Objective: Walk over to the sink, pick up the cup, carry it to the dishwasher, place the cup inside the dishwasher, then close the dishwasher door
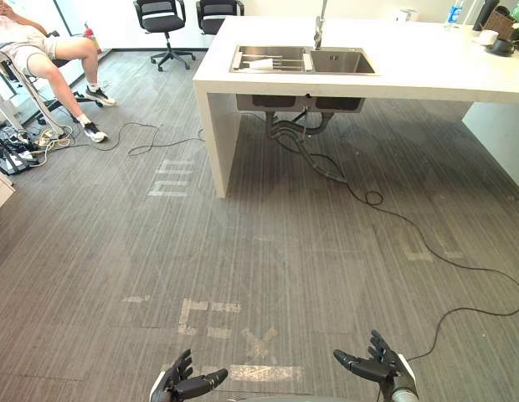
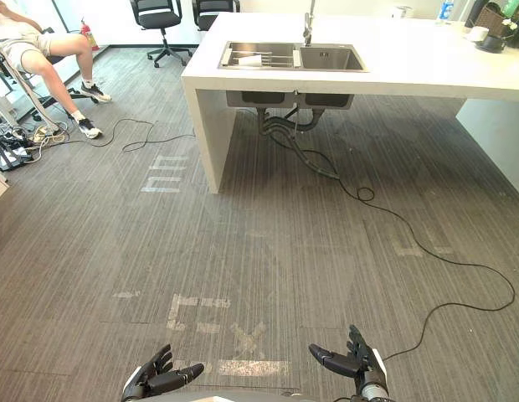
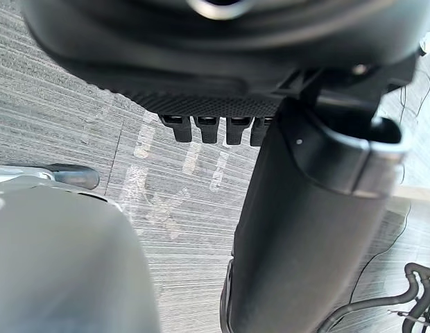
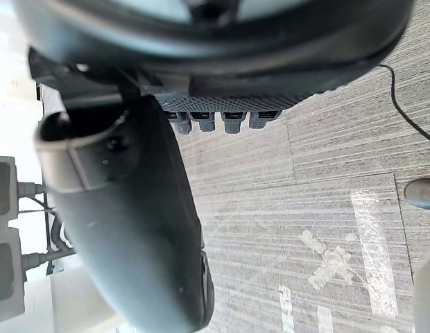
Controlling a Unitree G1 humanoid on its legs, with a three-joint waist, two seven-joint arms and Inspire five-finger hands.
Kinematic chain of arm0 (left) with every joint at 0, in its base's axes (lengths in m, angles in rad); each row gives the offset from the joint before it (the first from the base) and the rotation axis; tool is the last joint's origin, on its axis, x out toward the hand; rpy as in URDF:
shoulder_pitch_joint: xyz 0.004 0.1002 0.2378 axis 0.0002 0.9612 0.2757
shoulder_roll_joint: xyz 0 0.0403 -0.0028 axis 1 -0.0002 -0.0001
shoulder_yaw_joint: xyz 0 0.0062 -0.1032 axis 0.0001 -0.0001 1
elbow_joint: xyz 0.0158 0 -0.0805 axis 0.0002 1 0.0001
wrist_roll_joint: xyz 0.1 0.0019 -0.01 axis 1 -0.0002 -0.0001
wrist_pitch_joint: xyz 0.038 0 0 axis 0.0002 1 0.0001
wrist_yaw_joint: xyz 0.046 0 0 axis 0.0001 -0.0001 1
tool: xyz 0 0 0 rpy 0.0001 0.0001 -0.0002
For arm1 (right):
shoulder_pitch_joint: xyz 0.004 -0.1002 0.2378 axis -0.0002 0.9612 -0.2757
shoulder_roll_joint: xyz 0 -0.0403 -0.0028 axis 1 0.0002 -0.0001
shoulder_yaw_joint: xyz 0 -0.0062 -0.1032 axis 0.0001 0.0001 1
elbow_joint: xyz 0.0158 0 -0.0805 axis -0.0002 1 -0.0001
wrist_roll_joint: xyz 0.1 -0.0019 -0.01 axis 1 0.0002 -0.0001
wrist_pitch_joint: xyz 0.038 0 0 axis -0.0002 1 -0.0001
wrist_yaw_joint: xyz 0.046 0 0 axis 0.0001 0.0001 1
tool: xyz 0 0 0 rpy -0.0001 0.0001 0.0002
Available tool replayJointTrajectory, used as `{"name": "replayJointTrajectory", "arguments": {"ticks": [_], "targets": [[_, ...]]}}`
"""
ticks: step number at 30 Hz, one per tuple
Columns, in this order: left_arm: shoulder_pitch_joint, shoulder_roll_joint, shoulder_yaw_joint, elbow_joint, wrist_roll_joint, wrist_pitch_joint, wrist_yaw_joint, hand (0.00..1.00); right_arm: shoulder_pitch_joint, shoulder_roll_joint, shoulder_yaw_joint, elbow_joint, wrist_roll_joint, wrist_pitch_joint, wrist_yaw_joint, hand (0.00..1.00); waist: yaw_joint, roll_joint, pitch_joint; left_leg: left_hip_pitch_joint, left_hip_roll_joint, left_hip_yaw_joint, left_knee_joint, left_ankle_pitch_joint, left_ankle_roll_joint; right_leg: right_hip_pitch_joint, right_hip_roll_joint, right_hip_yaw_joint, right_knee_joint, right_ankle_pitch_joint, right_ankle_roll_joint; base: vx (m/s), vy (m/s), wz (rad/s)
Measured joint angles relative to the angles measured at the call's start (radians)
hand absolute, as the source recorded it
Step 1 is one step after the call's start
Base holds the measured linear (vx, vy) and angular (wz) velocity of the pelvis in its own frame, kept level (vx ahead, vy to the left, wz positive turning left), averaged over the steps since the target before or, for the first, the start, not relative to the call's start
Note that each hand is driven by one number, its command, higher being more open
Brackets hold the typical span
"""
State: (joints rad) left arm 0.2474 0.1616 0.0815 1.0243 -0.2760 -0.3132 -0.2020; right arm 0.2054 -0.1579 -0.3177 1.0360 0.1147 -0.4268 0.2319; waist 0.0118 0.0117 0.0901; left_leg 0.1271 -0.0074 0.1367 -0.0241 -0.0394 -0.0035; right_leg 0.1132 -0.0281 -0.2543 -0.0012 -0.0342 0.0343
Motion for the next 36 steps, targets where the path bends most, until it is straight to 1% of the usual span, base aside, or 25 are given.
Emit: {"name": "replayJointTrajectory", "arguments": {"ticks": [3, 8, 11, 20, 24, 28, 31, 34, 36], "targets": [[0.004, 0.000, 0.030, 0.000, 0.000, -0.002, -0.005, 1.00, 0.000, -0.001, -0.031, 0.012, 0.000, -0.001, 0.000, 1.00, 0.000, -0.002, 0.000, 0.000, 0.000, -0.001, -0.002, 0.001, 0.000, 0.000, 0.000, -0.001, 0.000, 0.000, 0.000, 0.00, 0.000, 0.00], [0.013, 0.005, 0.041, 0.000, 0.000, -0.014, -0.007, 1.00, 0.003, -0.003, -0.087, 0.014, 0.001, -0.005, 0.012, 1.00, 0.000, -0.005, 0.002, 0.003, -0.002, -0.001, -0.010, 0.005, 0.001, 0.000, -0.001, -0.001, 0.000, 0.000, 0.000, 0.00, 0.000, 0.00], [0.014, 0.007, 0.071, 0.000, -0.004, -0.024, -0.025, 1.00, 0.004, -0.005, -0.112, 0.014, 0.002, -0.012, 0.024, 1.00, 0.000, -0.008, 0.003, 0.004, -0.002, 0.000, -0.015, 0.006, 0.002, 0.000, -0.001, 0.000, 0.000, 0.000, 0.000, 0.00, 0.000, 0.00], [0.012, 0.008, 0.078, 0.000, -0.020, -0.026, -0.042, 1.00, -0.002, -0.007, -0.115, 0.014, 0.002, -0.015, 0.039, 1.00, 0.000, -0.010, 0.002, 0.019, -0.002, 0.026, -0.021, 0.005, 0.001, 0.000, 0.000, 0.026, 0.002, 0.000, 0.000, 0.00, -0.007, -0.07], [0.012, 0.013, 0.109, -0.001, -0.027, -0.026, -0.044, 1.00, -0.001, -0.020, -0.115, 0.014, 0.001, -0.014, 0.055, 1.00, 0.000, -0.012, 0.001, 0.028, 0.002, 0.059, -0.011, -0.007, -0.011, 0.002, 0.003, 0.055, 0.009, -0.001, 0.000, -0.03, -0.008, -0.20], [0.012, 0.019, 0.110, -0.004, -0.049, -0.020, -0.046, 1.00, 0.004, -0.043, -0.115, 0.012, 0.001, -0.010, 0.068, 1.00, -0.002, -0.011, 0.000, 0.030, 0.006, 0.072, 0.004, -0.021, -0.004, 0.001, 0.006, 0.073, 0.016, -0.003, -0.004, -0.03, -0.006, -0.14], [0.014, 0.019, 0.110, -0.004, -0.049, -0.018, -0.046, 1.00, 0.004, -0.051, -0.114, 0.012, 0.001, -0.008, 0.072, 1.00, -0.002, -0.010, 0.000, 0.028, 0.011, 0.091, 0.011, -0.028, -0.006, -0.004, 0.010, 0.087, 0.019, -0.003, -0.006, -0.02, -0.009, -0.16], [0.012, 0.019, 0.110, -0.004, -0.049, -0.018, -0.046, 1.00, 0.004, -0.055, -0.114, 0.012, 0.001, -0.001, 0.073, 1.00, -0.002, -0.009, 0.001, 0.022, 0.015, 0.096, 0.028, -0.036, -0.004, -0.006, 0.012, 0.090, 0.020, -0.005, -0.008, 0.00, -0.018, -0.05], [0.013, 0.019, 0.110, -0.005, -0.049, -0.018, -0.046, 1.00, 0.004, -0.056, -0.114, 0.011, 0.002, 0.003, 0.074, 1.00, -0.002, -0.008, 0.002, 0.022, 0.018, 0.098, 0.040, -0.045, -0.009, -0.005, 0.013, 0.092, 0.025, -0.009, -0.013, 0.02, -0.022, -0.04]]}}
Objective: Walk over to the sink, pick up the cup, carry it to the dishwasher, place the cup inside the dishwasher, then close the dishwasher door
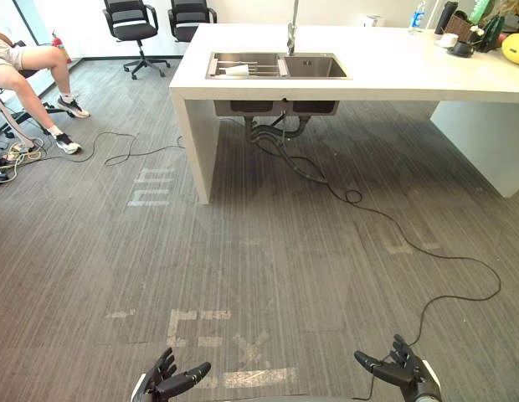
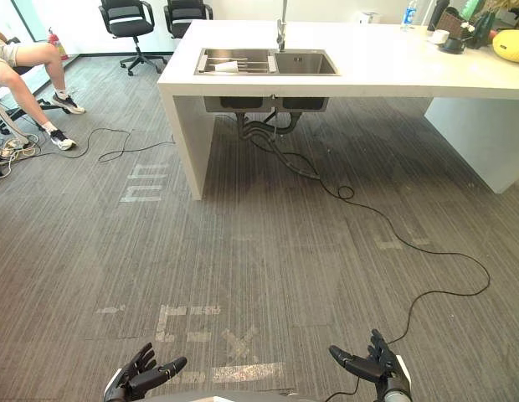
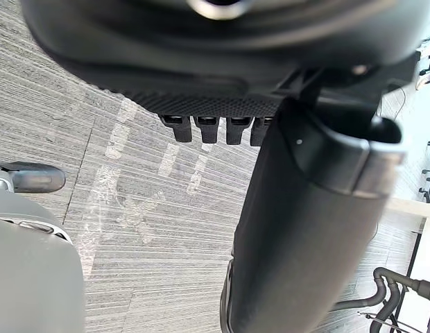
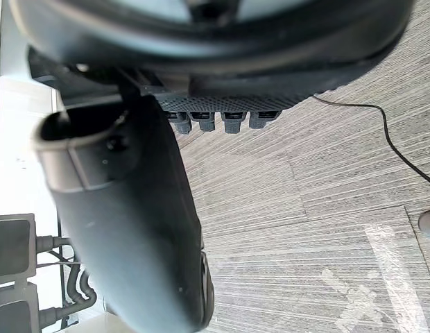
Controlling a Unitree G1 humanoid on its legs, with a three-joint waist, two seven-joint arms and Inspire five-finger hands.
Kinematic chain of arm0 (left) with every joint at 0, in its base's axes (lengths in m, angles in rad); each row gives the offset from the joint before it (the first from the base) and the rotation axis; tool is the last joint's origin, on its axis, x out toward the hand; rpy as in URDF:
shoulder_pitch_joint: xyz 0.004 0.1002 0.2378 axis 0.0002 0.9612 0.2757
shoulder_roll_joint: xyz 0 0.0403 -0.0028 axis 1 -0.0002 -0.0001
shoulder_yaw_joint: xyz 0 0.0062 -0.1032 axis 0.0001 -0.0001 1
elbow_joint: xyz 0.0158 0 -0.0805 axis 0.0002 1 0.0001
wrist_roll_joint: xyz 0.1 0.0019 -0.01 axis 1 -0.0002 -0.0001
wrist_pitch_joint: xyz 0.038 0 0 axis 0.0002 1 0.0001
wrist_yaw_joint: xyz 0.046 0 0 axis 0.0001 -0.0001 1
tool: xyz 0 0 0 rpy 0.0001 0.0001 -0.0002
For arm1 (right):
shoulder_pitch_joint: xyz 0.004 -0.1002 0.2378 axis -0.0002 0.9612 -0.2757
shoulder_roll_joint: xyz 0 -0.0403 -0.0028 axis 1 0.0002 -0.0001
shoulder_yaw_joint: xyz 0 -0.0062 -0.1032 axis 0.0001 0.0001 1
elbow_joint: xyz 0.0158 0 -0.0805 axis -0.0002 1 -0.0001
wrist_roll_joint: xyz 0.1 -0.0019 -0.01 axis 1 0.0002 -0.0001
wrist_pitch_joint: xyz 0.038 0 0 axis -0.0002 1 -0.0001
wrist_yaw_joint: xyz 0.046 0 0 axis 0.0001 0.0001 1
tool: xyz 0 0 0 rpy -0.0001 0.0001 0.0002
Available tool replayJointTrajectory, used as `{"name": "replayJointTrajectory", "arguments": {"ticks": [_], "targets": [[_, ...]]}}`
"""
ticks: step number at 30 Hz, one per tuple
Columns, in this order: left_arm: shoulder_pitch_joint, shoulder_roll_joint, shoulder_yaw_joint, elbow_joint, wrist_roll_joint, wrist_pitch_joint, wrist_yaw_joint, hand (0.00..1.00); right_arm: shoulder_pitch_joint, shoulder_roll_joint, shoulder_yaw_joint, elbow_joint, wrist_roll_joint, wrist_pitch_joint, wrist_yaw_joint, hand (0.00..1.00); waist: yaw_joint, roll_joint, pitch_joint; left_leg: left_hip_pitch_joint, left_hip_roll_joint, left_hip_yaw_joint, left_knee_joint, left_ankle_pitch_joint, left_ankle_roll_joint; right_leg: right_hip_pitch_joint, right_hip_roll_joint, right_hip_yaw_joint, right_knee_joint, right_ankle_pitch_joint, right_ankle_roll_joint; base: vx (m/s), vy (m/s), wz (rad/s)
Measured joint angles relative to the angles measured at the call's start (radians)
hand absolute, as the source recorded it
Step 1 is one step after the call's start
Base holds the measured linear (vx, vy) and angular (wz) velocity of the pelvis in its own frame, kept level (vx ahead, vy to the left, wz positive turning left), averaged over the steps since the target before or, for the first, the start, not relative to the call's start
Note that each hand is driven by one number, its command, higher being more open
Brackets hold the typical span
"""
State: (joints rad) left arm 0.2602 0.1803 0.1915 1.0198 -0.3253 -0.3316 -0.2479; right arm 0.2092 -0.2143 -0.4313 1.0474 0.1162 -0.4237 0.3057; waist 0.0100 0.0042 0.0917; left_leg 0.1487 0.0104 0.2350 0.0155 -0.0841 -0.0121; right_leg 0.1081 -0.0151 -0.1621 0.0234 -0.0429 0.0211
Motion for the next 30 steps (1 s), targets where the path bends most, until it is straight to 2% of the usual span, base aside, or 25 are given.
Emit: {"name": "replayJointTrajectory", "arguments": {"ticks": [6, 8, 10, 12, 13, 14, 15, 16, 17, 18, 20, 23, 24, 25, 26, 29, 30], "targets": [[0.008, 0.000, 0.001, -0.023, -0.003, 0.000, -0.010, 1.00, 0.000, -0.004, -0.001, -0.025, 0.001, 0.008, 0.000, 1.00, 0.002, 0.006, 0.008, -0.002, 0.010, 0.009, 0.058, -0.041, 0.000, -0.002, 0.000, 0.013, 0.046, -0.030, -0.002, 0.01, -0.006, -0.06], [0.020, -0.004, 0.001, -0.050, -0.013, 0.000, -0.024, 1.00, 0.003, -0.005, -0.004, -0.047, 0.001, 0.008, 0.000, 1.00, 0.003, 0.009, 0.017, -0.010, 0.015, 0.012, 0.105, -0.072, 0.004, -0.012, -0.003, 0.017, 0.094, -0.059, -0.001, -0.01, 0.012, -0.05], [0.029, -0.010, 0.000, -0.074, -0.021, 0.000, -0.036, 1.00, 0.010, -0.005, -0.020, -0.067, 0.001, 0.008, 0.002, 1.00, 0.005, 0.010, 0.019, -0.035, 0.019, 0.016, 0.173, -0.115, 0.016, -0.050, -0.015, 0.021, 0.188, -0.115, 0.003, -0.02, 0.024, -0.03], [0.030, -0.024, -0.001, -0.082, -0.049, 0.000, -0.040, 1.00, 0.022, -0.004, -0.037, -0.106, 0.008, 0.009, 0.002, 1.00, 0.006, 0.004, 0.032, -0.055, 0.008, 0.020, 0.252, -0.169, 0.035, -0.104, -0.052, 0.020, 0.339, -0.199, 0.024, 0.01, 0.052, 0.02], [0.030, -0.029, -0.003, -0.084, -0.053, 0.001, -0.040, 1.00, 0.026, -0.005, -0.039, -0.118, 0.020, 0.011, 0.002, 1.00, 0.008, 0.002, 0.035, -0.060, 0.003, 0.020, 0.273, -0.185, 0.039, -0.120, -0.066, 0.016, 0.385, -0.221, 0.034, 0.01, 0.071, -0.07], [0.034, -0.039, -0.004, -0.092, -0.073, 0.004, -0.041, 1.00, 0.027, -0.005, -0.039, -0.134, 0.034, 0.013, 0.002, 1.00, 0.012, -0.002, 0.040, -0.069, -0.004, 0.026, 0.309, -0.222, 0.045, -0.173, -0.095, -0.001, 0.516, -0.246, 0.046, 0.03, 0.069, -0.11], [0.036, -0.043, -0.005, -0.098, -0.090, 0.012, -0.042, 1.00, 0.027, -0.004, -0.039, -0.138, 0.043, 0.016, 0.003, 1.00, 0.015, -0.001, 0.043, -0.070, -0.006, 0.027, 0.326, -0.229, 0.053, -0.207, -0.110, -0.011, 0.593, -0.246, 0.046, 0.04, 0.067, -0.05], [0.044, -0.042, -0.006, -0.122, -0.112, 0.020, -0.044, 1.00, 0.030, 0.004, -0.037, -0.140, 0.054, 0.026, 0.004, 1.00, 0.020, -0.012, 0.053, -0.067, -0.013, 0.024, 0.357, -0.249, 0.059, -0.281, -0.151, -0.024, 0.772, -0.227, 0.047, 0.06, 0.039, 0.09], [0.044, -0.041, -0.005, -0.141, -0.124, 0.022, -0.043, 1.00, 0.032, 0.008, -0.036, -0.140, 0.059, 0.033, 0.004, 1.00, 0.025, -0.017, 0.064, -0.057, -0.015, 0.018, 0.378, -0.264, 0.064, -0.328, -0.176, -0.032, 0.881, -0.205, 0.051, 0.12, 0.005, 0.17], [0.049, -0.042, -0.004, -0.161, -0.126, 0.023, -0.041, 1.00, 0.040, 0.011, -0.036, -0.140, 0.060, 0.037, 0.006, 1.00, 0.029, -0.013, 0.080, -0.036, -0.013, 0.008, 0.394, -0.283, 0.064, -0.358, -0.198, -0.041, 0.943, -0.208, 0.057, 0.17, -0.023, 0.30], [0.050, -0.042, -0.004, -0.182, -0.126, 0.028, -0.036, 1.00, 0.042, 0.012, -0.039, -0.140, 0.062, 0.038, 0.018, 1.00, 0.027, -0.011, 0.084, -0.023, 0.000, -0.023, 0.412, -0.308, 0.058, -0.387, -0.223, -0.072, 0.914, -0.218, 0.059, 0.20, -0.059, 0.42], [0.039, -0.038, 0.000, -0.209, -0.126, 0.028, -0.036, 1.00, 0.042, 0.031, -0.046, -0.151, 0.088, 0.036, 0.044, 1.00, 0.031, -0.001, 0.091, 0.007, 0.059, -0.062, 0.422, -0.340, 0.015, -0.402, -0.227, -0.141, 0.689, -0.211, 0.060, 0.28, -0.177, 0.38], [0.037, -0.032, 0.007, -0.209, -0.126, 0.027, -0.036, 1.00, 0.041, 0.047, -0.050, -0.158, 0.089, 0.027, 0.053, 1.00, 0.035, -0.009, 0.090, 0.014, 0.084, -0.075, 0.431, -0.358, -0.017, -0.396, -0.217, -0.147, 0.552, -0.162, 0.057, 0.34, -0.263, 0.25], [0.036, -0.028, 0.009, -0.208, -0.125, 0.026, -0.036, 1.00, 0.040, 0.057, -0.057, -0.159, 0.089, 0.019, 0.060, 1.00, 0.035, -0.011, 0.092, 0.018, 0.097, -0.086, 0.441, -0.369, -0.035, -0.386, -0.212, -0.153, 0.523, -0.085, 0.053, 0.38, -0.290, 0.31], [0.031, -0.030, 0.007, -0.197, -0.123, 0.026, -0.035, 1.00, 0.039, 0.069, -0.072, -0.157, 0.089, 0.011, 0.068, 1.00, 0.036, -0.014, 0.087, 0.041, 0.133, -0.092, 0.443, -0.389, -0.065, -0.363, -0.191, -0.179, 0.535, -0.040, 0.011, 0.46, -0.344, 0.24], [0.026, -0.057, -0.004, -0.195, -0.104, 0.024, -0.035, 1.00, 0.017, 0.071, -0.077, -0.160, 0.089, 0.005, 0.067, 1.00, 0.048, -0.003, 0.084, 0.066, 0.178, -0.090, 0.481, -0.386, -0.068, -0.361, -0.176, -0.201, 0.648, -0.185, -0.002, 0.35, -0.265, 0.13], [0.025, -0.073, -0.004, -0.186, -0.101, 0.022, -0.035, 1.00, 0.013, 0.067, -0.077, -0.160, 0.088, 0.006, 0.067, 1.00, 0.047, 0.009, 0.072, 0.032, 0.202, -0.095, 0.570, -0.370, -0.039, -0.347, -0.164, -0.216, 0.663, -0.224, -0.009, 0.34, -0.269, 0.15]]}}
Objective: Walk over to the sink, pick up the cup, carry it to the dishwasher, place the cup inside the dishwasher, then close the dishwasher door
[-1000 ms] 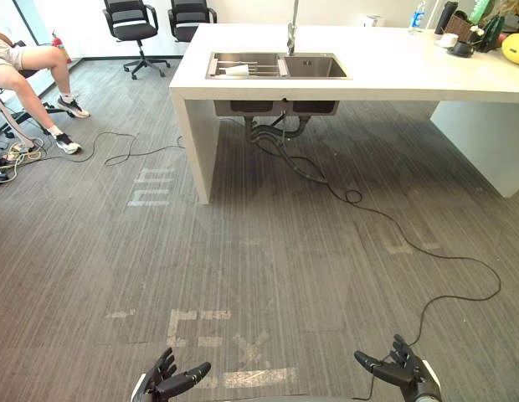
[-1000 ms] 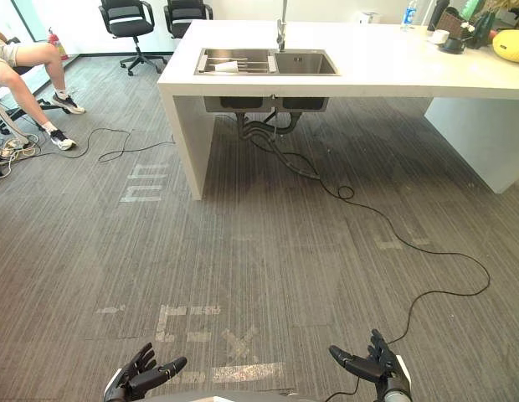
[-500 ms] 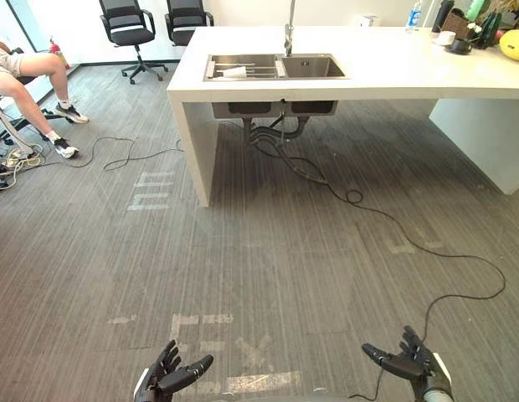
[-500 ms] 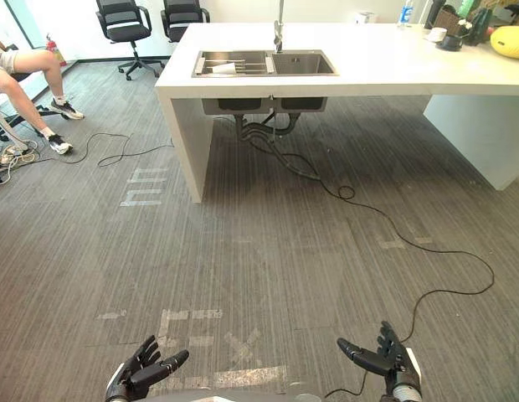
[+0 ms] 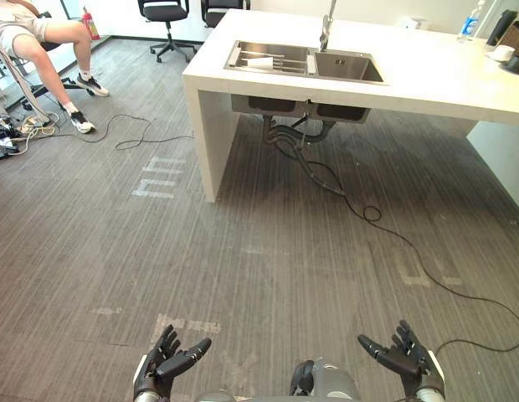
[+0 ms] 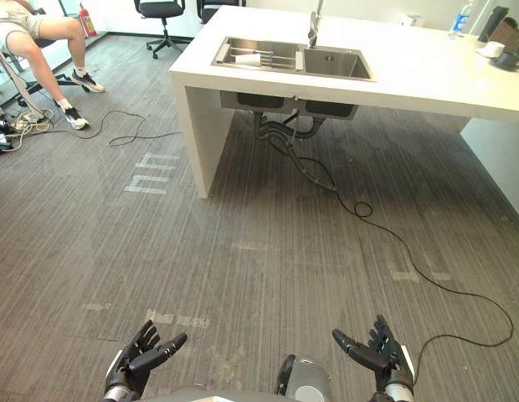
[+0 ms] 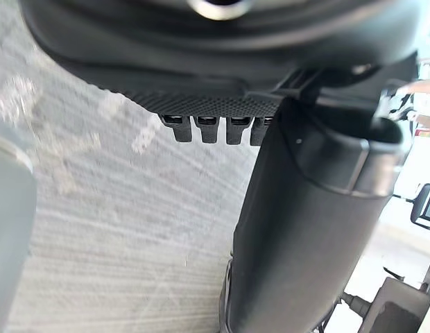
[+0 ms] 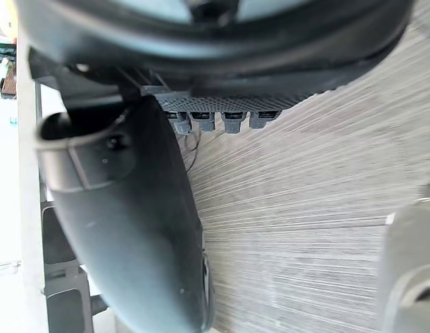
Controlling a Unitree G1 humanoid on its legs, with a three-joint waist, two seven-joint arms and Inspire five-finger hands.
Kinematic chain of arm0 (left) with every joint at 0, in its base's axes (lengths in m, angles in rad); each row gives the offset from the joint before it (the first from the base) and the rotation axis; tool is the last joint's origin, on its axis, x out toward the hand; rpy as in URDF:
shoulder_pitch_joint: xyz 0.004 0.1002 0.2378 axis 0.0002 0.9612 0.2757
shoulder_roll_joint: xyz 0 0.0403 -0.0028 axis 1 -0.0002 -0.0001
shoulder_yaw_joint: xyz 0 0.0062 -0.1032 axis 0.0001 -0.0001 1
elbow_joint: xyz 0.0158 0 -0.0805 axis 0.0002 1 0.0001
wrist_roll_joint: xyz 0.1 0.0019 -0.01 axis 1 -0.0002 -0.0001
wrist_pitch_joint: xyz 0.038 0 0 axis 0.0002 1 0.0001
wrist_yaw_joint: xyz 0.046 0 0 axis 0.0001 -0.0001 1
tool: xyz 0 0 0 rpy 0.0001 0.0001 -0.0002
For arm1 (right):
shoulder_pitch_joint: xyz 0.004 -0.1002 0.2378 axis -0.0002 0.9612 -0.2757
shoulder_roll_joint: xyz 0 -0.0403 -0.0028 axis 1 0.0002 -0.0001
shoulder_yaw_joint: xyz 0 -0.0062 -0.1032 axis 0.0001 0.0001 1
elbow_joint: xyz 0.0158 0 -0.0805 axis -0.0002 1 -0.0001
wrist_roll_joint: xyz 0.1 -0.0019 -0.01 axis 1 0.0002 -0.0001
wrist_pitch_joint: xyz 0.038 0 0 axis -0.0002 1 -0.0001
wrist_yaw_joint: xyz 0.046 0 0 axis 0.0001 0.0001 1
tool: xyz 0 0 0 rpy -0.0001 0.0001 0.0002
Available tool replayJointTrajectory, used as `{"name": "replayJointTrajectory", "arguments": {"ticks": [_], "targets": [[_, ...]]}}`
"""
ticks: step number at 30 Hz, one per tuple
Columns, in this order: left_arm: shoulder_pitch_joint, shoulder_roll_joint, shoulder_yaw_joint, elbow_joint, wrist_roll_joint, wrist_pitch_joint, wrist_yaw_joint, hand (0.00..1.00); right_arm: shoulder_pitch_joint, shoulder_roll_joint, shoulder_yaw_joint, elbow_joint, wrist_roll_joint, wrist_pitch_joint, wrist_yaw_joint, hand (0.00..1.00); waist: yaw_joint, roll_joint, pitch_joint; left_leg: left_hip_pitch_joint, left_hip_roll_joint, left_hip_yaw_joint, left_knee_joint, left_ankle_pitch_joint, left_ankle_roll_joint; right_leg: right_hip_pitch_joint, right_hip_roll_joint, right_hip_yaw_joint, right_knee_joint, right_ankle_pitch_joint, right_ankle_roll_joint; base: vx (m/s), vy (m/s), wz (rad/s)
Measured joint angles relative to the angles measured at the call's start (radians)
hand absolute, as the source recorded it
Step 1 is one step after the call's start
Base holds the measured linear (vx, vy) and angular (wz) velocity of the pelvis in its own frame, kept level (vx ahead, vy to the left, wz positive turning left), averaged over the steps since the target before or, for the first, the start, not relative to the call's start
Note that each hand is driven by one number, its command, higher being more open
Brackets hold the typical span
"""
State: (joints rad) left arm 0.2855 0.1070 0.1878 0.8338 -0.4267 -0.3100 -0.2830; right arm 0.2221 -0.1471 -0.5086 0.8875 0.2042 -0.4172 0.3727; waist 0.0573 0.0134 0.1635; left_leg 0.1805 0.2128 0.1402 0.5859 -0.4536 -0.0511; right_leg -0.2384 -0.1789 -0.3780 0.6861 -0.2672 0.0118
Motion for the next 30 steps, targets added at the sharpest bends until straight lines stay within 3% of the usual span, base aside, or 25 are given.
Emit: {"name": "replayJointTrajectory", "arguments": {"ticks": [1, 2, 3, 5, 7, 8, 9, 11, 12, 13, 14, 15, 16, 18, 19, 21, 22, 24, 27, 29, 30], "targets": [[0.000, -0.007, 0.000, 0.004, 0.006, -0.001, 0.001, 1.00, 0.000, -0.001, 0.000, 0.001, -0.001, 0.001, 0.000, 1.00, -0.001, 0.006, -0.010, -0.028, 0.016, -0.003, 0.058, 0.019, 0.032, 0.009, 0.009, -0.009, -0.004, -0.013, -0.002, 0.33, -0.274, 0.16], [0.000, -0.013, -0.003, 0.005, 0.023, -0.005, 0.000, 1.00, 0.000, -0.002, 0.000, 0.006, -0.002, 0.002, 0.001, 1.00, -0.002, 0.014, -0.026, -0.091, 0.052, -0.004, 0.183, 0.089, 0.065, 0.033, 0.029, -0.024, -0.022, -0.034, -0.007, 0.34, -0.266, 0.20], [0.001, -0.012, -0.012, 0.014, 0.035, -0.005, 0.002, 1.00, -0.005, -0.008, 0.001, 0.011, -0.001, 0.006, -0.001, 1.00, -0.005, 0.022, -0.029, -0.159, 0.106, 0.001, 0.312, 0.197, 0.065, 0.080, 0.063, -0.042, -0.073, -0.051, -0.027, 0.34, -0.236, 0.19], [0.000, -0.009, -0.019, 0.029, 0.046, -0.007, 0.004, 1.00, -0.017, -0.024, 0.005, 0.034, -0.001, 0.018, -0.006, 1.00, -0.004, 0.029, -0.023, -0.237, 0.132, 0.006, 0.441, 0.185, 0.059, 0.149, 0.092, -0.049, -0.145, -0.050, -0.044, 0.36, -0.146, 0.08], [0.000, -0.011, -0.022, 0.046, 0.066, -0.005, 0.016, 1.00, -0.027, -0.051, 0.002, 0.068, 0.000, 0.023, -0.014, 1.00, -0.003, 0.021, -0.012, -0.322, 0.078, 0.040, 0.427, 0.141, 0.055, 0.250, 0.095, -0.049, -0.248, -0.036, -0.055, 0.39, -0.086, -0.03], [0.000, -0.013, -0.022, 0.046, 0.065, -0.005, 0.018, 1.00, -0.026, -0.056, -0.002, 0.067, 0.001, 0.023, -0.023, 1.00, 0.004, 0.018, -0.008, -0.350, 0.049, 0.073, 0.361, 0.133, 0.060, 0.288, 0.087, -0.051, -0.286, -0.020, -0.031, 0.50, -0.042, 0.00], [-0.004, -0.012, -0.021, 0.031, 0.065, -0.005, 0.018, 1.00, -0.022, -0.058, -0.006, 0.050, 0.008, 0.024, -0.032, 1.00, 0.003, 0.015, -0.004, -0.416, -0.004, 0.136, 0.230, 0.121, 0.062, 0.341, 0.076, -0.055, -0.346, -0.015, -0.024, 0.51, -0.019, 0.00], [-0.009, -0.012, -0.019, 0.009, 0.065, -0.005, 0.019, 1.00, -0.019, -0.056, 0.003, 0.030, 0.011, 0.024, -0.043, 1.00, 0.007, 0.009, 0.002, -0.474, -0.057, 0.178, 0.089, 0.132, 0.055, 0.385, 0.059, -0.053, -0.384, -0.016, -0.016, 0.41, 0.031, -0.08], [-0.011, -0.014, -0.019, -0.008, 0.064, -0.005, 0.019, 1.00, -0.017, -0.048, 0.008, 0.017, 0.011, 0.024, -0.049, 1.00, 0.018, 0.010, 0.009, -0.506, -0.088, 0.198, -0.031, 0.198, 0.051, 0.419, 0.049, -0.042, -0.391, -0.019, -0.011, 0.50, 0.095, -0.29], [-0.008, -0.013, -0.019, -0.025, 0.063, -0.006, 0.018, 1.00, -0.009, -0.035, 0.018, 0.003, 0.011, 0.023, -0.060, 1.00, 0.026, 0.015, 0.009, -0.509, -0.107, 0.217, -0.157, 0.317, 0.058, 0.447, 0.046, -0.023, -0.372, -0.039, 0.023, 0.49, 0.115, -0.33], [-0.003, -0.013, -0.020, -0.035, 0.062, -0.007, 0.018, 1.00, 0.002, -0.031, 0.029, -0.007, 0.011, 0.023, -0.063, 1.00, 0.030, 0.022, 0.006, -0.509, -0.105, 0.222, -0.200, 0.390, 0.061, 0.460, 0.052, -0.008, -0.354, -0.056, 0.047, 0.49, 0.176, -0.49], [0.009, -0.015, -0.020, -0.048, 0.051, -0.020, 0.015, 1.00, 0.023, -0.027, 0.056, -0.030, 0.010, 0.020, -0.067, 1.00, 0.044, 0.044, -0.001, -0.510, -0.078, 0.226, -0.196, 0.491, 0.200, 0.479, 0.064, 0.034, -0.299, -0.117, 0.073, 0.49, 0.224, -0.28], [-0.017, 0.002, -0.018, -0.031, 0.033, -0.017, 0.020, 1.00, 0.007, 0.011, 0.075, -0.032, 0.009, 0.021, -0.078, 1.00, 0.039, -0.006, -0.003, -0.527, -0.106, 0.242, -0.107, 0.404, 0.176, 0.485, 0.014, 0.067, -0.252, -0.172, 0.080, 0.48, 0.212, -0.22], [-0.039, -0.010, -0.023, -0.036, 0.022, -0.018, 0.020, 1.00, -0.006, 0.027, 0.084, -0.032, 0.008, 0.021, -0.084, 1.00, 0.044, -0.038, 0.000, -0.537, -0.121, 0.262, -0.038, 0.315, 0.188, 0.478, -0.022, 0.104, -0.202, -0.185, 0.075, 0.42, 0.195, -0.13], [-0.047, -0.030, -0.034, -0.036, 0.020, -0.019, 0.020, 1.00, -0.019, 0.036, 0.084, -0.031, 0.005, 0.021, -0.086, 1.00, 0.051, -0.045, -0.003, -0.535, -0.128, 0.280, 0.006, 0.258, 0.191, 0.457, -0.051, 0.137, -0.135, -0.178, 0.081, 0.48, 0.257, -0.27], [-0.055, -0.038, -0.063, -0.036, 0.026, -0.023, 0.020, 1.00, -0.031, 0.039, 0.084, -0.020, -0.010, 0.020, -0.084, 1.00, 0.050, -0.047, -0.003, -0.522, -0.144, 0.286, 0.055, 0.194, 0.191, 0.386, -0.099, 0.179, 0.052, -0.112, 0.141, 0.38, 0.207, -0.08], [-0.056, -0.034, -0.079, -0.036, 0.036, -0.025, 0.035, 1.00, -0.043, 0.039, 0.087, 0.023, -0.011, 0.020, -0.082, 1.00, 0.044, -0.049, -0.004, -0.480, -0.161, 0.286, 0.046, 0.162, 0.194, 0.312, -0.125, 0.221, 0.220, -0.018, 0.186, 0.34, 0.157, 0.03], [-0.042, -0.028, -0.083, -0.036, 0.036, -0.026, 0.061, 1.00, -0.055, 0.039, 0.105, 0.078, -0.011, 0.020, -0.076, 1.00, 0.042, -0.041, -0.003, -0.404, -0.161, 0.285, 0.004, 0.145, 0.181, 0.237, -0.121, 0.213, 0.309, -0.034, 0.172, 0.34, 0.135, -0.10], [-0.025, -0.007, -0.085, -0.037, 0.034, -0.023, 0.092, 1.00, -0.041, 0.042, 0.126, 0.084, -0.011, 0.018, -0.066, 1.00, 0.038, -0.029, -0.001, -0.292, -0.155, 0.280, -0.106, 0.153, 0.161, 0.143, -0.088, 0.109, 0.180, -0.078, 0.158, 0.30, 0.071, -0.11], [-0.031, -0.002, -0.078, -0.042, 0.034, -0.024, 0.101, 1.00, -0.031, 0.042, 0.124, 0.080, -0.010, 0.007, -0.065, 1.00, 0.037, -0.024, 0.000, -0.255, -0.146, 0.271, -0.139, 0.147, 0.145, 0.078, -0.071, 0.042, 0.001, -0.075, 0.157, 0.26, 0.007, 0.08], [-0.040, 0.004, -0.076, -0.040, 0.034, -0.024, 0.105, 1.00, -0.025, 0.042, 0.121, 0.079, -0.009, -0.007, -0.065, 1.00, 0.031, -0.024, 0.000, -0.246, -0.138, 0.254, -0.137, 0.138, 0.134, 0.037, -0.055, 0.036, -0.121, -0.042, 0.149, 0.22, -0.028, 0.36]]}}
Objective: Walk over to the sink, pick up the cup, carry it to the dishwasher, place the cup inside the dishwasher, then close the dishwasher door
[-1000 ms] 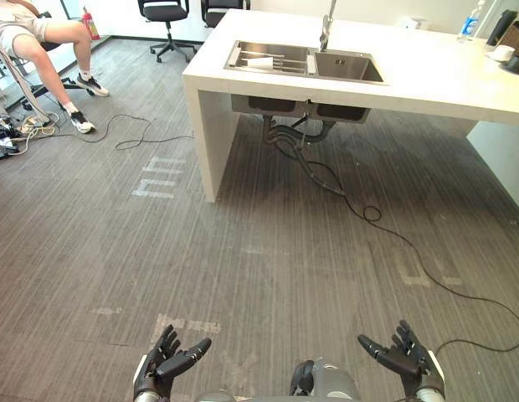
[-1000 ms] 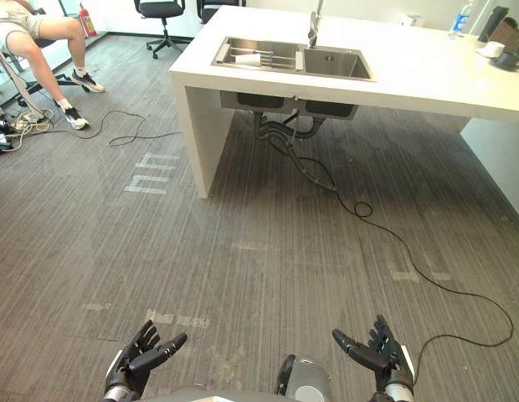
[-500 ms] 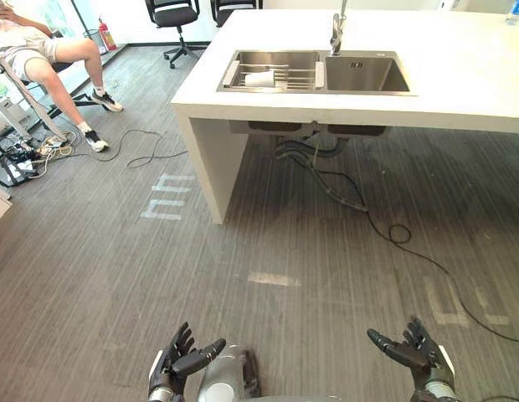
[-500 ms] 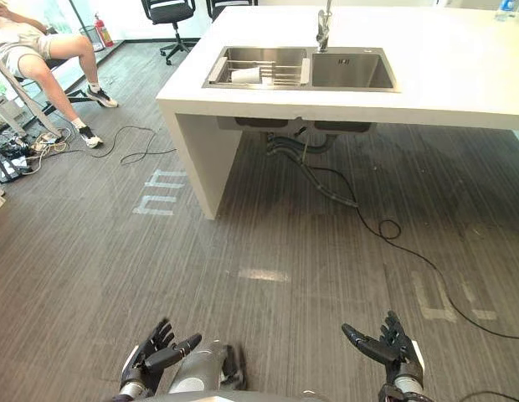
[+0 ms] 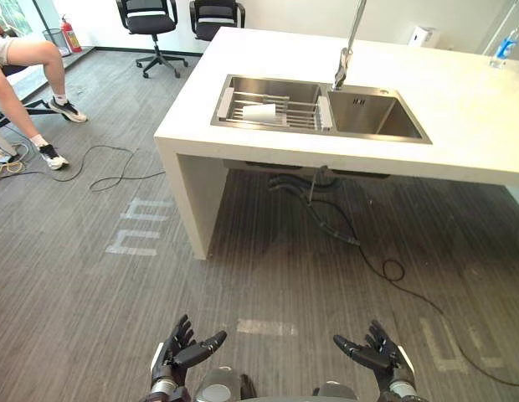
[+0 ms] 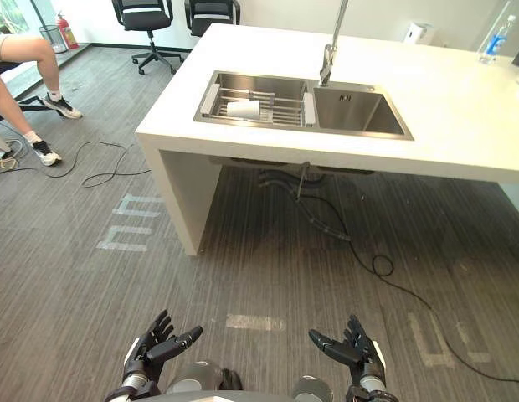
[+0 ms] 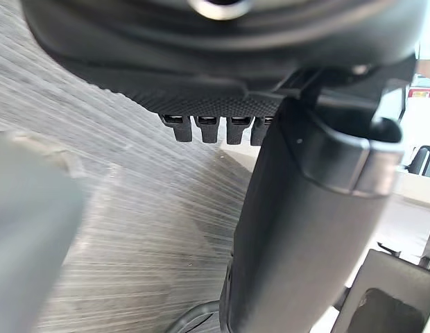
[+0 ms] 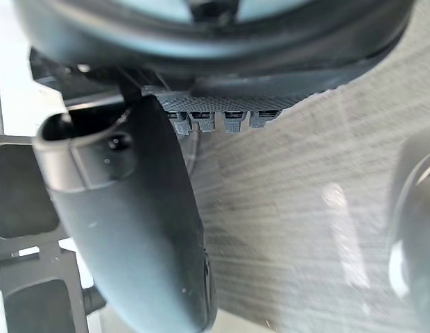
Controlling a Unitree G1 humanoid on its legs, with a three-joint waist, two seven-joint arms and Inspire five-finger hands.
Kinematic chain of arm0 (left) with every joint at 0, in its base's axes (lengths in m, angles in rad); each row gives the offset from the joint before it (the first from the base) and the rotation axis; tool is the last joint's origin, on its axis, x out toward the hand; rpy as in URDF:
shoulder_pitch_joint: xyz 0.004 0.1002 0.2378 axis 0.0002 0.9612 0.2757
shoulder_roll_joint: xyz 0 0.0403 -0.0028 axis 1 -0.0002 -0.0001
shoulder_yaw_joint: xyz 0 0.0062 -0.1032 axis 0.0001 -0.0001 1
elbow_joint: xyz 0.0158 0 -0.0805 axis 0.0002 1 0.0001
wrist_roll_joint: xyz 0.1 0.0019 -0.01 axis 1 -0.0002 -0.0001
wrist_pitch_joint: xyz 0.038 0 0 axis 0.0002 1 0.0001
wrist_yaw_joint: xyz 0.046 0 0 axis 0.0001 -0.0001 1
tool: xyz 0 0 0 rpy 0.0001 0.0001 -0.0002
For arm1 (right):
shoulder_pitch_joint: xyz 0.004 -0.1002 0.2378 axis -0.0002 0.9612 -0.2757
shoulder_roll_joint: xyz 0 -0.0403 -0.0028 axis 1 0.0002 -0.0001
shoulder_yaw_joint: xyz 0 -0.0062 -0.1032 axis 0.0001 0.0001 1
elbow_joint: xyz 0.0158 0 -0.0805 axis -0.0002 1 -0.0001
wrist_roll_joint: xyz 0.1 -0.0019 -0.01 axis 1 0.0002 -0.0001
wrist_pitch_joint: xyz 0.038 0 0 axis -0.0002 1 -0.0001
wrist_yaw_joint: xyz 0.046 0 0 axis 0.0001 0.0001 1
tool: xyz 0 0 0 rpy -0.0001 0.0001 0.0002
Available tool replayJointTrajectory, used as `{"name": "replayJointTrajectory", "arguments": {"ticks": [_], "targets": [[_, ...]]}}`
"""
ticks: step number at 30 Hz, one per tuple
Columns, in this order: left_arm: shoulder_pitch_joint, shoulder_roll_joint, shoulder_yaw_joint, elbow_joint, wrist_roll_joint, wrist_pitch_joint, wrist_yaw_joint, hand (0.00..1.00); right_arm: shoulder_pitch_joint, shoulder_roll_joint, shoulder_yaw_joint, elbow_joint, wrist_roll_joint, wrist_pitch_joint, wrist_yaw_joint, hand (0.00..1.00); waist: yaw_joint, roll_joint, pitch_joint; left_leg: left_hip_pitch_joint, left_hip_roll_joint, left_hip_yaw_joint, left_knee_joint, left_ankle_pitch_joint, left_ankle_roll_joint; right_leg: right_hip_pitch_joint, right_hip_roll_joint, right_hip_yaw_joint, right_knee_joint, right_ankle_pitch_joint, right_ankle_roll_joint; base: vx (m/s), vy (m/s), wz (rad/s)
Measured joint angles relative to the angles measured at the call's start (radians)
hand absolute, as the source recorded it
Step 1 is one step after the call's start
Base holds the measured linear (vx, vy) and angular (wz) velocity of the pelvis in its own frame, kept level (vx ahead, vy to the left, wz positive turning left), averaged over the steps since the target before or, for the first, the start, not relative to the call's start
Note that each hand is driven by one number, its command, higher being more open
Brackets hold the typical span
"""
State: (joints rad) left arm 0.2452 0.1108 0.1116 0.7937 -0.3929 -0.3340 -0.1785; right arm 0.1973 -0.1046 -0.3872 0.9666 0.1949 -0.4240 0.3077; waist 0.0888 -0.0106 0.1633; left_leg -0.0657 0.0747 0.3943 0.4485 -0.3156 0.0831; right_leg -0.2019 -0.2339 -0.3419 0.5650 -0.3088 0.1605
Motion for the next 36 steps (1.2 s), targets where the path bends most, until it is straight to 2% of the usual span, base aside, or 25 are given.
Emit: {"name": "replayJointTrajectory", "arguments": {"ticks": [1, 3, 5, 6, 7, 8, 9, 11, 12, 13, 14, 16, 17, 19, 20, 22, 23, 24, 26, 29, 31, 33, 34, 35, 36], "targets": [[-0.010, 0.005, 0.001, 0.000, 0.000, -0.002, 0.000, 1.00, 0.009, 0.000, -0.001, -0.001, 0.000, -0.013, 0.000, 1.00, -0.005, 0.001, 0.001, 0.001, 0.007, -0.018, 0.012, -0.010, -0.007, -0.022, 0.010, 0.004, -0.082, 0.044, -0.009, 0.28, -0.063, 0.62], [-0.019, 0.006, 0.001, 0.008, 0.000, -0.024, -0.001, 1.00, 0.029, 0.013, -0.001, -0.001, -0.001, -0.028, 0.003, 1.00, -0.017, -0.003, -0.001, 0.034, 0.020, -0.055, 0.039, -0.048, -0.047, -0.036, 0.024, 0.015, -0.170, 0.175, -0.055, 0.38, -0.132, 0.62], [-0.013, 0.005, 0.000, 0.010, 0.000, -0.032, 0.000, 1.00, 0.028, 0.024, 0.000, -0.005, -0.001, -0.033, 0.009, 1.00, -0.017, -0.004, -0.004, 0.074, 0.023, -0.074, 0.050, -0.081, -0.082, -0.023, 0.025, 0.027, -0.143, 0.229, -0.096, 0.44, -0.226, 0.35], [-0.010, 0.002, -0.001, 0.010, 0.000, -0.032, 0.003, 1.00, 0.022, 0.027, 0.001, -0.005, -0.001, -0.032, 0.012, 1.00, -0.017, 0.002, -0.008, 0.093, 0.032, -0.083, 0.050, -0.094, -0.106, -0.021, 0.029, 0.027, -0.114, 0.238, -0.097, 0.33, -0.213, 0.23], [-0.003, -0.006, -0.001, 0.010, -0.001, -0.033, 0.008, 1.00, 0.015, 0.027, 0.002, -0.008, -0.001, -0.028, 0.014, 1.00, -0.016, 0.017, -0.021, 0.104, 0.056, -0.086, 0.051, -0.106, -0.127, -0.019, 0.044, 0.017, -0.089, 0.217, -0.108, 0.31, -0.217, 0.11], [0.004, -0.013, -0.002, 0.010, 0.000, -0.038, 0.010, 1.00, 0.010, 0.026, 0.005, -0.022, -0.002, -0.024, 0.018, 1.00, -0.013, 0.025, -0.041, 0.099, 0.077, -0.089, 0.076, -0.106, -0.130, -0.014, 0.060, 0.009, -0.079, 0.179, -0.110, 0.39, -0.245, 0.08], [0.005, -0.020, -0.003, 0.010, 0.003, -0.046, 0.013, 1.00, 0.002, 0.021, 0.005, -0.047, -0.001, -0.021, 0.020, 1.00, -0.013, 0.040, -0.039, 0.058, 0.110, -0.097, 0.178, -0.089, -0.149, -0.011, 0.069, -0.002, -0.055, 0.146, -0.121, 0.44, -0.290, 0.10], [0.005, -0.051, -0.004, 0.012, 0.025, -0.050, 0.021, 1.00, -0.009, 0.003, 0.003, -0.070, -0.001, -0.009, 0.019, 1.00, -0.016, 0.054, -0.048, -0.007, 0.155, -0.112, 0.327, -0.019, -0.136, 0.010, 0.073, -0.020, -0.039, 0.109, -0.135, 0.36, -0.261, 0.19], [0.005, -0.064, -0.006, 0.012, 0.035, -0.053, 0.024, 1.00, -0.008, -0.012, 0.001, -0.076, -0.001, -0.001, 0.017, 1.00, -0.023, 0.055, -0.048, -0.033, 0.177, -0.112, 0.400, 0.058, -0.121, 0.050, 0.072, -0.039, -0.052, 0.089, -0.142, 0.36, -0.237, 0.43], [0.001, -0.065, -0.014, 0.013, 0.043, -0.055, 0.029, 1.00, 0.000, -0.025, -0.002, -0.075, -0.001, 0.009, 0.013, 1.00, -0.025, 0.043, -0.041, -0.059, 0.197, -0.111, 0.464, 0.123, -0.114, 0.106, 0.073, -0.061, -0.097, 0.086, -0.146, 0.35, -0.213, 0.46], [-0.003, -0.064, -0.021, 0.013, 0.047, -0.058, 0.031, 1.00, 0.001, -0.031, -0.002, -0.076, -0.001, 0.010, 0.011, 1.00, -0.024, 0.043, -0.041, -0.068, 0.203, -0.110, 0.481, 0.116, -0.109, 0.130, 0.073, -0.070, -0.118, 0.086, -0.146, 0.26, -0.140, 0.47], [-0.017, -0.061, -0.046, 0.007, 0.062, -0.076, 0.053, 1.00, 0.006, -0.043, -0.036, -0.075, 0.000, 0.010, 0.009, 1.00, -0.028, 0.047, -0.042, -0.080, 0.196, -0.098, 0.414, 0.077, -0.119, 0.188, 0.072, -0.098, -0.177, 0.090, -0.141, 0.23, -0.090, 0.37], [-0.026, -0.060, -0.052, -0.025, 0.062, -0.088, 0.074, 1.00, 0.009, -0.043, -0.049, -0.075, 0.001, 0.010, 0.001, 1.00, -0.028, 0.044, -0.040, -0.083, 0.167, -0.080, 0.278, 0.050, -0.122, 0.221, 0.062, -0.108, -0.218, 0.095, -0.133, 0.21, -0.031, 0.26], [-0.025, -0.056, -0.053, -0.100, 0.062, -0.091, 0.105, 1.00, 0.010, -0.049, -0.041, -0.079, 0.001, 0.010, -0.003, 1.00, -0.025, 0.034, -0.032, -0.104, 0.113, -0.084, 0.144, 0.047, -0.118, 0.242, 0.043, -0.108, -0.252, 0.091, -0.130, 0.16, 0.017, 0.13], [-0.023, -0.044, -0.052, -0.179, 0.062, -0.091, 0.130, 1.00, 0.016, -0.050, -0.028, -0.086, -0.001, 0.010, -0.006, 1.00, -0.019, 0.030, -0.020, -0.138, 0.078, -0.088, 0.077, 0.062, -0.122, 0.256, 0.028, -0.100, -0.266, 0.081, -0.115, 0.16, 0.078, -0.04], [-0.008, -0.021, -0.044, -0.328, 0.061, -0.092, 0.176, 1.00, 0.045, -0.057, 0.010, -0.093, -0.001, 0.008, -0.016, 1.00, 0.000, 0.046, -0.013, -0.171, 0.060, -0.096, -0.001, 0.150, -0.119, 0.274, 0.025, -0.076, -0.247, 0.057, -0.080, 0.18, 0.118, -0.24], [0.016, -0.011, -0.029, -0.441, 0.060, -0.102, 0.198, 1.00, 0.073, -0.069, 0.038, -0.105, -0.002, 0.008, -0.017, 1.00, 0.021, 0.086, -0.018, -0.171, 0.076, -0.099, -0.053, 0.282, -0.078, 0.281, 0.044, -0.052, -0.205, 0.019, -0.053, 0.22, 0.191, -0.30], [0.018, 0.010, -0.002, -0.525, 0.060, -0.115, 0.224, 1.00, 0.083, -0.044, 0.052, -0.106, -0.002, 0.012, -0.029, 1.00, 0.023, 0.067, -0.023, -0.163, 0.058, -0.086, -0.013, 0.234, -0.056, 0.282, 0.015, -0.025, -0.163, -0.017, -0.039, 0.27, 0.181, -0.20], [0.028, 0.024, 0.026, -0.690, 0.066, -0.120, 0.278, 1.00, 0.088, -0.028, 0.065, -0.115, -0.002, 0.011, -0.035, 1.00, 0.024, 0.043, -0.030, -0.182, 0.021, -0.087, 0.004, 0.187, -0.038, 0.262, -0.022, -0.005, -0.136, -0.039, -0.029, 0.28, 0.143, 0.12], [0.036, 0.025, 0.041, -0.906, 0.082, -0.142, 0.330, 1.00, 0.091, -0.013, 0.064, -0.116, -0.002, 0.012, -0.047, 1.00, 0.051, 0.040, -0.028, -0.197, 0.002, -0.087, 0.071, 0.106, -0.023, 0.281, -0.041, 0.005, -0.134, -0.048, -0.029, 0.21, 0.108, 0.11], [0.055, 0.026, 0.054, -1.037, 0.082, -0.169, 0.318, 1.00, 0.101, 0.000, 0.063, -0.116, -0.002, 0.011, -0.047, 1.00, 0.065, 0.030, -0.031, -0.159, -0.016, -0.087, 0.106, 0.035, -0.021, 0.281, -0.079, 0.024, -0.032, -0.046, -0.031, 0.32, 0.121, 0.05], [0.067, 0.029, 0.083, -1.102, 0.080, -0.187, 0.281, 1.00, 0.096, 0.008, 0.062, -0.111, -0.002, 0.007, -0.042, 1.00, 0.065, 0.022, -0.037, -0.129, -0.023, -0.085, 0.113, 0.008, -0.014, 0.228, -0.115, 0.048, 0.126, -0.014, -0.042, 0.29, 0.040, 0.05], [0.069, 0.034, 0.089, -1.124, 0.079, -0.194, 0.258, 1.00, 0.091, 0.011, 0.056, -0.098, -0.003, 0.007, -0.035, 1.00, 0.063, 0.023, -0.038, -0.104, -0.017, -0.091, 0.107, -0.008, -0.003, 0.196, -0.120, 0.053, 0.205, -0.016, -0.042, 0.25, -0.018, 0.04], [0.069, 0.040, 0.088, -1.132, 0.080, -0.195, 0.251, 1.00, 0.087, 0.013, 0.050, -0.086, -0.006, 0.007, -0.032, 1.00, 0.061, 0.024, -0.039, -0.089, -0.012, -0.094, 0.098, -0.010, -0.006, 0.183, -0.114, 0.050, 0.223, -0.021, -0.043, 0.24, -0.054, 0.04], [0.068, 0.052, 0.083, -1.142, 0.080, -0.195, 0.230, 1.00, 0.087, 0.015, 0.035, -0.066, -0.020, 0.006, -0.027, 1.00, 0.060, 0.024, -0.043, -0.057, 0.001, -0.098, 0.074, -0.004, -0.026, 0.160, -0.095, 0.029, 0.222, -0.028, -0.048, 0.23, -0.087, 0.03]]}}
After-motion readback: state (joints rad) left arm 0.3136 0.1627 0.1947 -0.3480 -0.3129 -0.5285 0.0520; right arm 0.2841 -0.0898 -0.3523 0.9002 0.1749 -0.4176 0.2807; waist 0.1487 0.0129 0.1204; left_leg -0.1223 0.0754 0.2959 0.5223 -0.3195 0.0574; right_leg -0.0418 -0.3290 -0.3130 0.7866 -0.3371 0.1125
